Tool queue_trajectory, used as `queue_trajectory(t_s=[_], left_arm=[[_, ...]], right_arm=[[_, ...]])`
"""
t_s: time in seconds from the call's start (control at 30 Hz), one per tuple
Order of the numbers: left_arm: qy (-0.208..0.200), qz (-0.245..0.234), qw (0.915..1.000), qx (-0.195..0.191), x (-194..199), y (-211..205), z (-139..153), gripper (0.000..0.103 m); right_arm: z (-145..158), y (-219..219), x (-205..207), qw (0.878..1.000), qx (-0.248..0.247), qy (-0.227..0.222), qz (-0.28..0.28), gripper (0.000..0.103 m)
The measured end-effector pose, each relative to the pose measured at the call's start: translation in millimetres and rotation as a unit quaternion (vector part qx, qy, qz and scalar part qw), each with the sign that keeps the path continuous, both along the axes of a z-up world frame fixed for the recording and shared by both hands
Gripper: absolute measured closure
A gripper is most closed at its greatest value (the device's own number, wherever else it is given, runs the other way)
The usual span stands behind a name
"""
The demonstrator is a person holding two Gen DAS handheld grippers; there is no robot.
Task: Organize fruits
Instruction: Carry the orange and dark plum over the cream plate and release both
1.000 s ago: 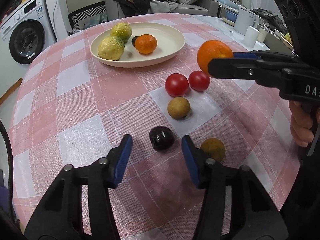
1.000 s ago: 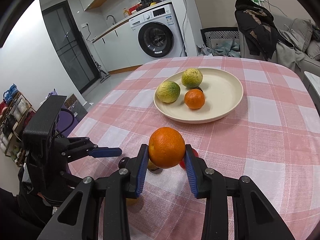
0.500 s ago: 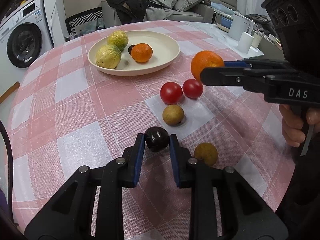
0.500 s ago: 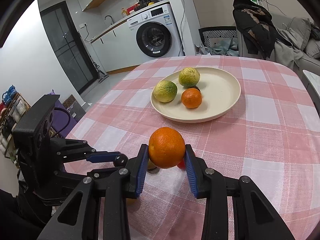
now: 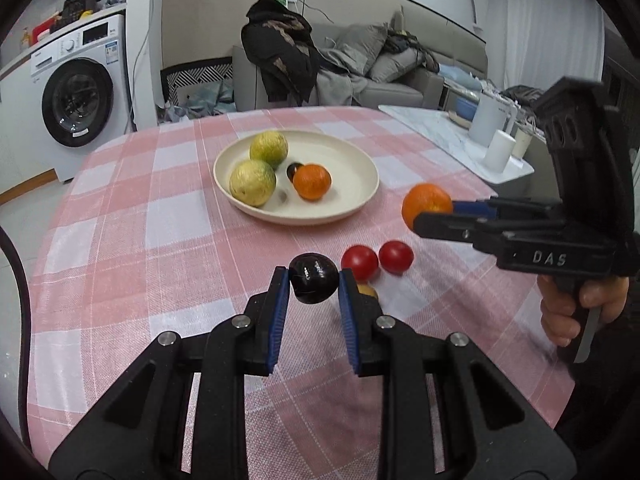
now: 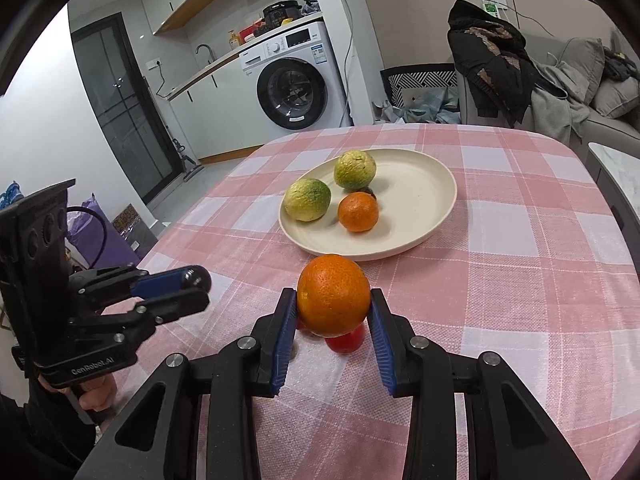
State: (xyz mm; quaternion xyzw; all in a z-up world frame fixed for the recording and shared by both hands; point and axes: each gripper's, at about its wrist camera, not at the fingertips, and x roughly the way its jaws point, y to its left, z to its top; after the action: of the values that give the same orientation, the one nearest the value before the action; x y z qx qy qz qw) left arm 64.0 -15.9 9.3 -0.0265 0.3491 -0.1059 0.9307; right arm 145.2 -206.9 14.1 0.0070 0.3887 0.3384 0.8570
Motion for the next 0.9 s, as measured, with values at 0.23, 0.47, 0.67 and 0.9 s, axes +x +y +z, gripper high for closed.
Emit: queue_trajectory(t_s=[0.23, 0.47, 0.67, 0.9], left_arm=[[-0.017, 0.019, 0.9997, 0.003, 6.2, 0.1, 9.1, 0.081], [-0.028, 0.028, 0.9992, 0.001, 26.8, -6.2, 13.0, 0.081], [-0.035, 0.038, 0.9986, 0.006, 49.9, -10.7, 15.1, 0.081], [-0.038, 0.052, 0.9979, 0.007, 75.2, -9.7, 15.8, 0.081]], right_arm=[[7.1, -5.4, 4.5, 1.0, 0.006, -0.012, -0.012, 0.067], [20.1, -14.7, 15.4, 0.999, 0.024, -0.025, -0.033, 0.067], [26.1, -15.5, 25.3, 0.998, 0.02, -0.031, -0.045, 0.067], [31.2, -16.4, 34.3, 0.998, 0.022, -0.032, -0.052, 0.067]])
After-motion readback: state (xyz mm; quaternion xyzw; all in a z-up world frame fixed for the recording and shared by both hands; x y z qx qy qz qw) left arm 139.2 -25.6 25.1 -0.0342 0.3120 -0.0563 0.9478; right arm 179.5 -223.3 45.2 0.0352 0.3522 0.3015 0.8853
